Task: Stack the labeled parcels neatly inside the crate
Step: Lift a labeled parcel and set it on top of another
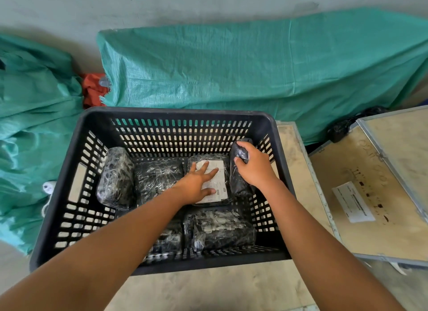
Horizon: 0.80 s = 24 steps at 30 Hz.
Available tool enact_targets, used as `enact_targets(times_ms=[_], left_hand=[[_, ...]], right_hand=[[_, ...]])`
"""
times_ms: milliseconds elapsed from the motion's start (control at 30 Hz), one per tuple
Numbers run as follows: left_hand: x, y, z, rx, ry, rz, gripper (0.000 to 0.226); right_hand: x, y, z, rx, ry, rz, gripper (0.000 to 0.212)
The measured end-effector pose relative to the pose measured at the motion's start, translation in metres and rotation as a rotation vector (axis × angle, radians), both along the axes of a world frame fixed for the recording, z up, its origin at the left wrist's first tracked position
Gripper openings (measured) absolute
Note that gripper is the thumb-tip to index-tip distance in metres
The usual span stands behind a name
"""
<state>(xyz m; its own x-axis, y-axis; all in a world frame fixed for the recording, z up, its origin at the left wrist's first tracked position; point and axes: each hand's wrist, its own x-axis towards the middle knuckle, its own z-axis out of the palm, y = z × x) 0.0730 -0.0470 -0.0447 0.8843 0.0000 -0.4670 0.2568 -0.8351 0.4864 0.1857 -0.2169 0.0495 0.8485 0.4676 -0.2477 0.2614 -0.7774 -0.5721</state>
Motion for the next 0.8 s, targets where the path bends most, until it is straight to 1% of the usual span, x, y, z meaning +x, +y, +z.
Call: enact_targets(times_ms=[100, 267, 367, 433, 533, 567, 633, 667, 700, 733, 767, 800], left_hand=[[0.001, 0.003, 0.02, -0.151, -0.107, 0.07, 0.072], [-0.014, -0.005, 0.067, -0.32, -0.364, 0.049, 0.09], [-0.021, -0.024, 0.088, -0.435, -0.503, 0.069, 0.106], [-0.024, -0.034, 0.099, -0.433, -0.593, 0.145, 0.112], [-0.028, -0.04, 0.114, -0.349, -0.789, 0.232, 0.096], [-0.03, -0.038, 0.119, -0.331, -0.829, 0.243, 0.092], [-0.033, -0.032, 0.133, -0.306, -0.868, 0.278, 0.086], [-0.036, -0.029, 0.141, -0.33, -0.878, 0.31, 0.082], [-0.038, -0.025, 0.149, -0.377, -0.891, 0.345, 0.077], [-0.041, -0.021, 0.157, -0.436, -0.904, 0.378, 0.071], [-0.043, -0.017, 0.163, -0.506, -0.912, 0.41, 0.063], [-0.045, -0.014, 0.168, -0.595, -0.915, 0.438, 0.057]], right_hand=[[0.0, 0.0, 0.009, 0.012, -0.021, -0.035, 0.05], [0.003, -0.005, 0.046, 0.111, -0.135, -0.088, 0.049], [0.005, -0.005, 0.077, 0.189, -0.094, -0.126, 0.052], [0.004, -0.005, 0.096, 0.281, -0.018, -0.167, 0.052], [0.001, -0.004, 0.119, 0.406, 0.102, -0.179, 0.045], [-0.001, -0.003, 0.125, 0.451, 0.152, -0.182, 0.046], [-0.005, -0.003, 0.139, 0.575, 0.292, -0.185, 0.05], [-0.008, -0.005, 0.145, 0.618, 0.349, -0.17, 0.052], [-0.011, -0.007, 0.149, 0.63, 0.365, -0.14, 0.056], [-0.014, -0.01, 0.152, 0.611, 0.325, -0.094, 0.06], [-0.016, -0.014, 0.151, 0.572, 0.223, -0.046, 0.065], [-0.019, -0.018, 0.148, 0.524, 0.076, -0.011, 0.069]])
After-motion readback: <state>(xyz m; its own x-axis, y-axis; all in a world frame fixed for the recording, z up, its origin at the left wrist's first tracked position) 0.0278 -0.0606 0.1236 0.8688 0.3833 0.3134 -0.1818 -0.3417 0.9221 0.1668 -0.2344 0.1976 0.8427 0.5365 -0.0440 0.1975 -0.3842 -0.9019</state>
